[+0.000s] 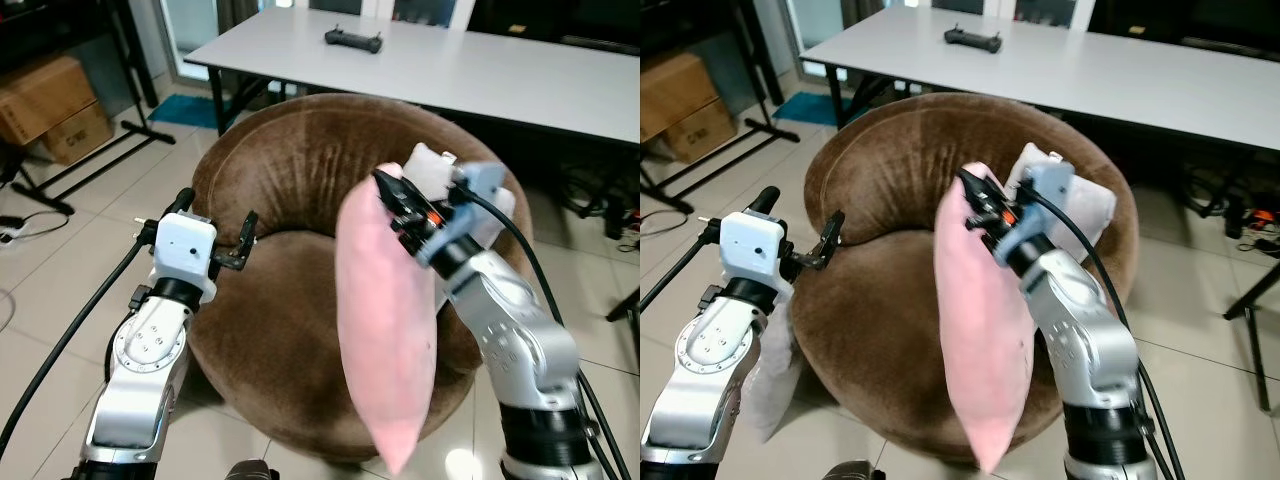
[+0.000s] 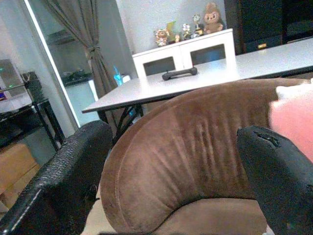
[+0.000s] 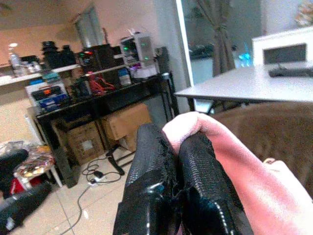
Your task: Move the pillow to the sofa from floor
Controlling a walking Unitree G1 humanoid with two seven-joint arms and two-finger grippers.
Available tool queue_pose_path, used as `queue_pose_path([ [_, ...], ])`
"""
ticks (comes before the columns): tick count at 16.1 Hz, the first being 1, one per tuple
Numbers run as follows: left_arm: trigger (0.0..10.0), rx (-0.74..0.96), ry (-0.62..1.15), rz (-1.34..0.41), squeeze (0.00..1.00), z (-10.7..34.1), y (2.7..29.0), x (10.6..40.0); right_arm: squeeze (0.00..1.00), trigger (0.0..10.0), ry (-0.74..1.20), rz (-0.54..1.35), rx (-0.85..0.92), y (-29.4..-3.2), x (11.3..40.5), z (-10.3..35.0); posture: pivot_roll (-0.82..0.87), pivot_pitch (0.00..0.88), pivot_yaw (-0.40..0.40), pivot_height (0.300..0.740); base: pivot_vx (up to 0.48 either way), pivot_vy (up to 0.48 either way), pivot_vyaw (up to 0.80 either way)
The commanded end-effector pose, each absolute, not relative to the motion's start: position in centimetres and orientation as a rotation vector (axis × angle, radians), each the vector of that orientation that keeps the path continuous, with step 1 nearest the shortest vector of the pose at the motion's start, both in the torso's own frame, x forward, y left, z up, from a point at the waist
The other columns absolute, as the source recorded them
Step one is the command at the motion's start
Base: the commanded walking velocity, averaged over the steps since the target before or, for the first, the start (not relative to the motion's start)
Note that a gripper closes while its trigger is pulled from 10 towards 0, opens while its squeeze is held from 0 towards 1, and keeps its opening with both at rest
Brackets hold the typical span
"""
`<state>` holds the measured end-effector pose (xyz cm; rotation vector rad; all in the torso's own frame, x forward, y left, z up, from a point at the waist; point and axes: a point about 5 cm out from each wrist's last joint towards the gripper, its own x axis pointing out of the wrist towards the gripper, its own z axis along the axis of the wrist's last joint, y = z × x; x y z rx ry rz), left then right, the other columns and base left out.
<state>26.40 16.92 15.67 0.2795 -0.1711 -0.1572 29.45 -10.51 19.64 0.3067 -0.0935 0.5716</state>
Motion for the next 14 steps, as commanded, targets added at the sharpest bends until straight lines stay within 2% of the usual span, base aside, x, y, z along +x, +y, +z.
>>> queue_pose_path([
  [1, 10.0, 0.290, -0.172, -0.158, 0.00, 15.9, 16.9, 26.2, 0.00, 10.0, -0.138, 0.628, 0.292, -9.5, 29.8, 20.9, 0.11, 0.000, -0.018, 0.740, 0.000, 0.000, 0.00],
  [5, 10.0, 0.315, -0.150, -0.160, 0.00, 15.7, 17.5, 25.6, 0.00, 10.0, -0.131, 0.752, 0.285, -5.8, 31.4, 21.9, 0.13, 0.000, -0.026, 0.740, 0.000, 0.000, 0.00],
  [8, 10.0, 0.325, -0.113, -0.193, 0.00, 15.4, 17.6, 24.9, 0.00, 10.0, -0.017, 0.660, 0.290, -4.0, 34.5, 20.1, 0.17, 0.000, -0.046, 0.740, 0.000, 0.000, 0.00],
  [11, 10.0, 0.311, 0.012, -0.314, 0.00, 13.9, 18.0, 23.6, 0.00, 10.0, 0.106, 0.408, 0.395, -5.0, 37.6, 16.8, 0.19, 0.000, -0.054, 0.740, 0.000, 0.000, 0.00],
  [13, 10.0, 0.326, 0.051, -0.360, 0.00, 13.6, 18.3, 23.2, 0.00, 10.0, 0.135, 0.310, 0.437, -6.1, 38.3, 15.6, 0.20, 0.000, -0.055, 0.740, 0.000, 0.000, 0.00],
  [14, 10.0, 0.330, 0.085, -0.398, 0.00, 13.4, 18.6, 22.9, 0.00, 10.0, 0.148, 0.222, 0.422, -7.6, 38.7, 14.6, 0.21, 0.000, -0.060, 0.740, 0.000, 0.000, 0.00],
])
